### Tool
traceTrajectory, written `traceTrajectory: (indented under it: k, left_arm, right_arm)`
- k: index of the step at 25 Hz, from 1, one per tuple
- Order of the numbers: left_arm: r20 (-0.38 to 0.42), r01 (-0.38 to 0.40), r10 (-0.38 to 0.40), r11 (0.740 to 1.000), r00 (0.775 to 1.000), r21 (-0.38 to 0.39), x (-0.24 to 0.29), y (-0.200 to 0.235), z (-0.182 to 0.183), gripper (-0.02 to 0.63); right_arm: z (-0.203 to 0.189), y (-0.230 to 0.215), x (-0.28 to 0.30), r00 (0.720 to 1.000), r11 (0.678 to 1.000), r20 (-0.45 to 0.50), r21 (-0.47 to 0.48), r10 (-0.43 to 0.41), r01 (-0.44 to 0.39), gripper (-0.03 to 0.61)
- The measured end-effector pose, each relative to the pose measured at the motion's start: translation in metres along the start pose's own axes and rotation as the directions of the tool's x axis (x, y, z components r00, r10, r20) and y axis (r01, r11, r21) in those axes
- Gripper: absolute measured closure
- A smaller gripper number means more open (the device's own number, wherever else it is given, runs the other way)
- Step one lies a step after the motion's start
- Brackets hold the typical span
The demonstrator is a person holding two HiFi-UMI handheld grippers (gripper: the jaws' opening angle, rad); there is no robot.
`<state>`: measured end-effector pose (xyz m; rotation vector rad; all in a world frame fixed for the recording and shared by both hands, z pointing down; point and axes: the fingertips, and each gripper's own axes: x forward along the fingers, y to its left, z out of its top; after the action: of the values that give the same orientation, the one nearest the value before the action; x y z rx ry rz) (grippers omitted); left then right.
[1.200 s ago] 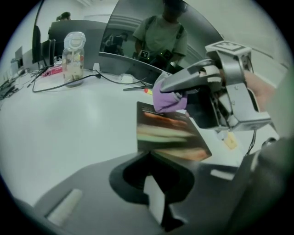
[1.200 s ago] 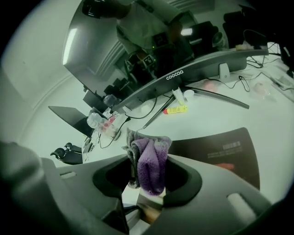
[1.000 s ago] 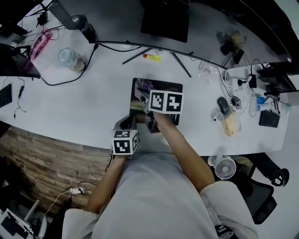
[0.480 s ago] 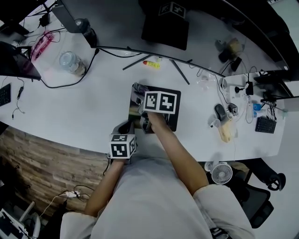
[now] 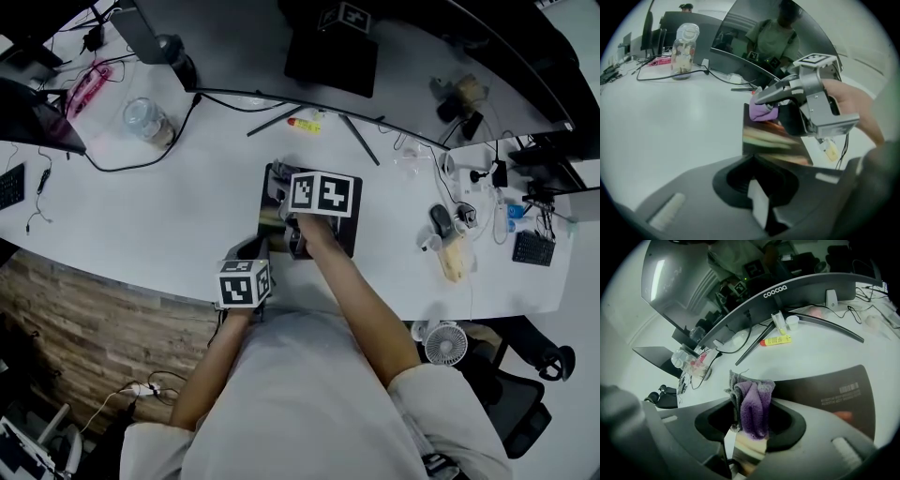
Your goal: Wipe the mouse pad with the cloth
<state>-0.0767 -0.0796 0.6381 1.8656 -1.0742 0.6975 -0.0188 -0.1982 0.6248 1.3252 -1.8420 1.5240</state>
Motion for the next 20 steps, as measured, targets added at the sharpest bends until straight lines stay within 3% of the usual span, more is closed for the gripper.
traceTrajectory:
  k: [20]
  left_arm:
    - [0.023, 0.018, -0.018, 1.0, 1.0, -0.002, -0.003, -0.001, -0.001, 0.614]
  right_arm:
    - [-0.002, -0.033, -0.022, 1.0, 1.0, -0.015, 0.018, -0.024, 0.024, 0.391]
